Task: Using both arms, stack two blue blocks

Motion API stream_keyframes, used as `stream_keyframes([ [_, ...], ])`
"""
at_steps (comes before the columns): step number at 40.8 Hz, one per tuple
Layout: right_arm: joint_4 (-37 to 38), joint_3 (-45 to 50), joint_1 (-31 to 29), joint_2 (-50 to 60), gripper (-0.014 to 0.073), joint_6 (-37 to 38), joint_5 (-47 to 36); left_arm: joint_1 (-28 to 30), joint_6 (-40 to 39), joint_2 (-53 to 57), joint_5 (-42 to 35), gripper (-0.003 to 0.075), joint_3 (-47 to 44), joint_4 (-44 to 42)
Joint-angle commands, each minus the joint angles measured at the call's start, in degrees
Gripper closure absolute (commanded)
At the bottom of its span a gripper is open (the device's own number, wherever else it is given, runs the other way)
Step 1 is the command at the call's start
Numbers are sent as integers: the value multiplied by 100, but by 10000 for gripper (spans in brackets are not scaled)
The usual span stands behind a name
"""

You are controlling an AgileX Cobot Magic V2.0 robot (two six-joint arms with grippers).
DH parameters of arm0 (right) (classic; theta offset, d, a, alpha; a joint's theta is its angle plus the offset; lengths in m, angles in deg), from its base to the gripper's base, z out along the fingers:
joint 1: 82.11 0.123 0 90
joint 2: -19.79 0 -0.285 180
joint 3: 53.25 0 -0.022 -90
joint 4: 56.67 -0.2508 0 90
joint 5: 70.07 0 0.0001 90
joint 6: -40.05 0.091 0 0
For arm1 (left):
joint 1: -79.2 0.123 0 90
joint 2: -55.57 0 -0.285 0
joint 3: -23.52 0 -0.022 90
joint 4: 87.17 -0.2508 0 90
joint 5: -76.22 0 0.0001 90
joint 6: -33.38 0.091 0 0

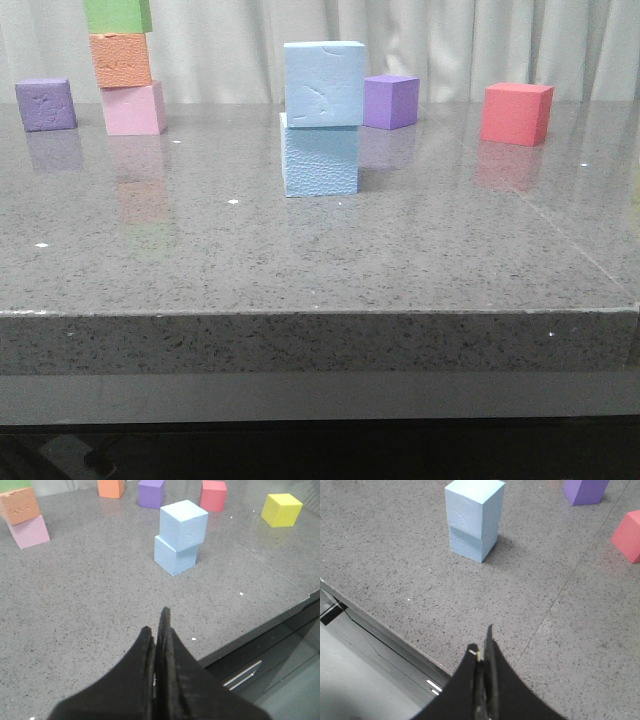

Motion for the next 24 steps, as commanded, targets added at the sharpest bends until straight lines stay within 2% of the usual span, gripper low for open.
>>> stream_keyframes([
  [1, -115, -136, -21, 20, 713, -54, -357, 335, 17, 85, -927, 741, -212, -89],
  [5, -115, -136, -21, 20, 713, -54, -357, 980, 17, 308, -1347, 741, -663, -91],
  [11, -115, -136, -21, 20, 713, -54, -357, 2178, 17, 875, -2373, 741, -1683, 323],
  [15, -115, -136, -21, 20, 713, -54, -357, 2706, 17, 1278, -3045, 741, -2415, 320],
  [19, -115, -136, -21, 20, 713, -54, -357, 2990, 17, 1702, -3681, 741, -3059, 320],
  [24, -115, -136, -21, 20, 713, -54, -357, 3031, 17, 2204, -4389, 741, -3735, 320],
])
